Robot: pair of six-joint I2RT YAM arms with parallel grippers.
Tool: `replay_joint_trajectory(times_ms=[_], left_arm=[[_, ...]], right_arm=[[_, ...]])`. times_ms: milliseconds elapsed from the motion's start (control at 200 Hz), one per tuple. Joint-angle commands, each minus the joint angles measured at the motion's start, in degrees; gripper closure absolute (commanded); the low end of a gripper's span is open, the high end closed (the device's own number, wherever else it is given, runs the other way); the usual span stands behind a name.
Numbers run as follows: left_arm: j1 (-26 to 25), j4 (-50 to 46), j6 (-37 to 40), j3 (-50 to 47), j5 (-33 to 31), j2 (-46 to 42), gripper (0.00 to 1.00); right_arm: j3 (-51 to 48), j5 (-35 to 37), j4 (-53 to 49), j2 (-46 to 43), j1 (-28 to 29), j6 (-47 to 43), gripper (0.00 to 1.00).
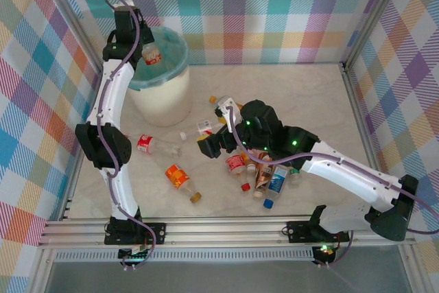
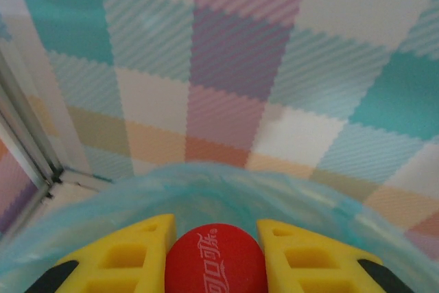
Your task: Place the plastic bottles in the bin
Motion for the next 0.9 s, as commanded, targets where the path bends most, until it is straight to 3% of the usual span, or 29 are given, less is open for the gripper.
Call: replay_joint_trajectory(times_ms=[0, 80, 215, 330, 625, 900], left_arm=[[0.22, 2.26, -1.87, -2.47, 3.97, -0.85, 0.97], [0.21, 2.13, -2.66, -3.91, 4.52, -0.84, 0.91], [0.24, 0.09, -2.68, -2.81, 5.42, -0.22, 0.6], [0.17, -2.31, -2.76, -0.38, 6.15, 0.27, 0.46], [0.19, -7.23, -3.56, 1.03, 8.02, -3.1, 0.38], [0.07, -12.31, -4.17, -4.98, 11.78, -17.23, 0.36]], right_arm=[[-1.24, 0.11, -0.44, 0.87, 0.34, -0.06, 0.0], [-1.93, 0.11, -0.86, 1.07, 0.26, -0.1, 0.0], [-3.03, 0.02, -0.89, 0.91, 0.26, 0.21, 0.0], [-3.7, 0.41, -0.61, 0.72, 0.28, 0.06, 0.0], [-3.61, -0.22, -0.49, 1.3, 0.26, -0.76, 0.0], [1.86, -5.31, -5.45, 8.8, 0.26, -4.35, 0.0]])
